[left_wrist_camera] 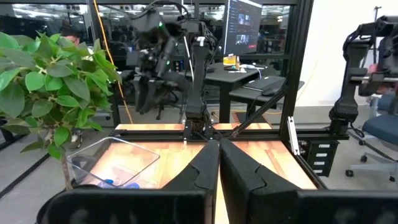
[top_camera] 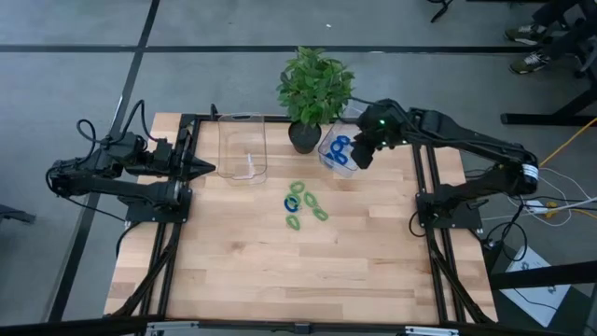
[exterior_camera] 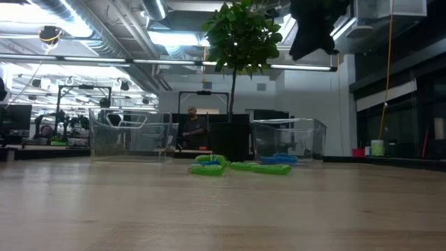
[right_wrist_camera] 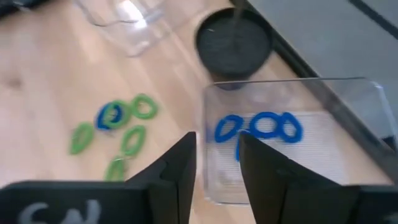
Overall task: Sort spring keychains
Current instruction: Put the blue spring keychain into the right transparent bin
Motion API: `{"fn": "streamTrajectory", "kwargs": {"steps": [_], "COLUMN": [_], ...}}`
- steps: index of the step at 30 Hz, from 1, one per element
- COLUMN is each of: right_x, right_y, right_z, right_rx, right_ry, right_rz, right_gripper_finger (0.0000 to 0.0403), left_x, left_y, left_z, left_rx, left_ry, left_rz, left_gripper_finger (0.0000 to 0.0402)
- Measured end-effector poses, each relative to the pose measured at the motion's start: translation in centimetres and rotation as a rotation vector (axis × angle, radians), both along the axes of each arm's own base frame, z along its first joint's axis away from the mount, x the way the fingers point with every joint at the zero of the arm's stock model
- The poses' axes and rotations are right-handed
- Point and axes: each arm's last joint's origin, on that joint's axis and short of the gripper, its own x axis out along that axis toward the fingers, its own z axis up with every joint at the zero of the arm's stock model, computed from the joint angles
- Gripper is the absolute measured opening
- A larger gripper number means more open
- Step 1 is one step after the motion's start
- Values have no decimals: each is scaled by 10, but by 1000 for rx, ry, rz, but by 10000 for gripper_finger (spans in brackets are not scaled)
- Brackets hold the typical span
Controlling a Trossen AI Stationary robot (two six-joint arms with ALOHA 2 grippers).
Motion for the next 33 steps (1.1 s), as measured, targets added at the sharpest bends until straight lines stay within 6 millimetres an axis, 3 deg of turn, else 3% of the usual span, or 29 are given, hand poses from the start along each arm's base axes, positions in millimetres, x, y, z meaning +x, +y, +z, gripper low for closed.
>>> {"fn": "streamTrajectory", "kwargs": {"steps": [8,22,33], "right_x": [0,20,49], "right_y": [16,48,61], "right_z": [5,19,27], "right_rx": [57,129,115], "right_ry": [-49,-256,-457], "right_rz": [45,172,237], "right_gripper_finger": [117,117,117], "left_x": [0,0,0], "left_y": [0,0,0], "left_z": [0,0,0], "left_rx": [0,0,0], "left_ry": [0,0,0], "left_rz": [0,0,0], "left_gripper_finger": [9,8,10]}}
